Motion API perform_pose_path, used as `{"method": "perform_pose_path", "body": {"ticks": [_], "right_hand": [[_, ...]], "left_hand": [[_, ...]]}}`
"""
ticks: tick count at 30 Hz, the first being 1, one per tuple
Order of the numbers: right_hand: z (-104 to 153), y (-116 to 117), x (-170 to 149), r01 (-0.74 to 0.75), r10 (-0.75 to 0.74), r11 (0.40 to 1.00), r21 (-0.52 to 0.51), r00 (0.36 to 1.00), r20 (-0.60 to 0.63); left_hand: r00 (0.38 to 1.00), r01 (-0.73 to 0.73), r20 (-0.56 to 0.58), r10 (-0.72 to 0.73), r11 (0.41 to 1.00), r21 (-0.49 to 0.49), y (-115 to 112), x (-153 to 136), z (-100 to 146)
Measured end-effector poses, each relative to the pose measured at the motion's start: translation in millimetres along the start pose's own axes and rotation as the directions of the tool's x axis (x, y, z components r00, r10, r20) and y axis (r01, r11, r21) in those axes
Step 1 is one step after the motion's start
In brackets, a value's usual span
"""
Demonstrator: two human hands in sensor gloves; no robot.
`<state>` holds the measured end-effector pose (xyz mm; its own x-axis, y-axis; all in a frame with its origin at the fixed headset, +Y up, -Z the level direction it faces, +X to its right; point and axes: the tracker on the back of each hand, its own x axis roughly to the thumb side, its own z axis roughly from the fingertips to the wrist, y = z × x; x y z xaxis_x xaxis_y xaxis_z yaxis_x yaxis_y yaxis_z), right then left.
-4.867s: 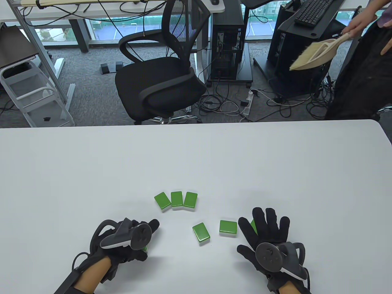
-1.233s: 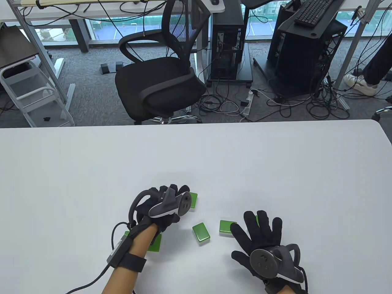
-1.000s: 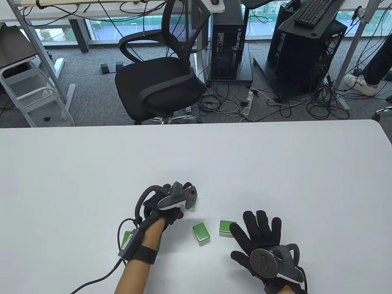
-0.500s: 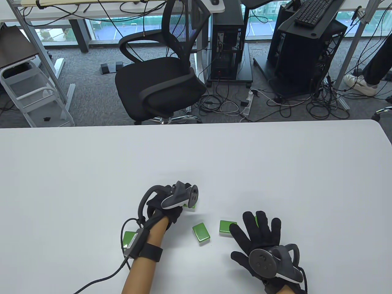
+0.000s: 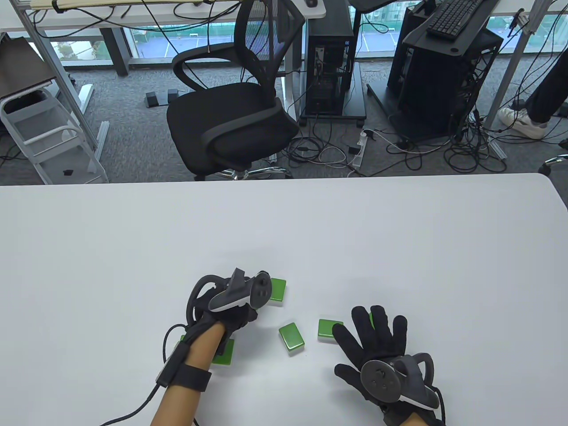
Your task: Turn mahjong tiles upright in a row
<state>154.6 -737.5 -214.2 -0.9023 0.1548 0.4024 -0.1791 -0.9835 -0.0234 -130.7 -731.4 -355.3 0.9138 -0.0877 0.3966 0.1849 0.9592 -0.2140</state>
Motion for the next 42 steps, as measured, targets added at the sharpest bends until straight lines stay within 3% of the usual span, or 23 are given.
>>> {"method": "perform_pose_path", "body": {"ticks": [6, 12, 21, 39, 42], "right_hand": [[0.3, -0.1, -0.3, -0.006, 0.006, 1.000, -0.003, 1.000, -0.003], [0.4, 0.2, 0.6, -0.012, 0.012, 1.000, 0.001, 1.000, 0.000], [0.8, 1.6, 3.0, -0.022, 0.022, 1.000, 0.012, 1.000, 0.000], [0.7, 2.0, 3.2, -0.038, 0.038, 0.999, 0.027, 0.999, -0.009], [0.6, 2.2, 3.2, -0.041, 0.042, 0.999, 0.030, 0.999, -0.010]], "left_hand": [[0.986, -0.019, 0.168, 0.016, 1.000, 0.019, -7.2, 16.4, 43.1], [0.969, 0.072, 0.237, -0.076, 0.997, 0.028, -20.6, 28.0, 70.4], [0.965, 0.139, 0.227, -0.131, 0.990, -0.019, -31.0, 27.3, 70.1], [0.970, 0.130, 0.213, -0.116, 0.990, -0.055, -39.7, 20.9, 73.5], [0.972, 0.125, 0.201, -0.123, 0.992, 0.007, -34.9, 16.9, 80.9]]}}
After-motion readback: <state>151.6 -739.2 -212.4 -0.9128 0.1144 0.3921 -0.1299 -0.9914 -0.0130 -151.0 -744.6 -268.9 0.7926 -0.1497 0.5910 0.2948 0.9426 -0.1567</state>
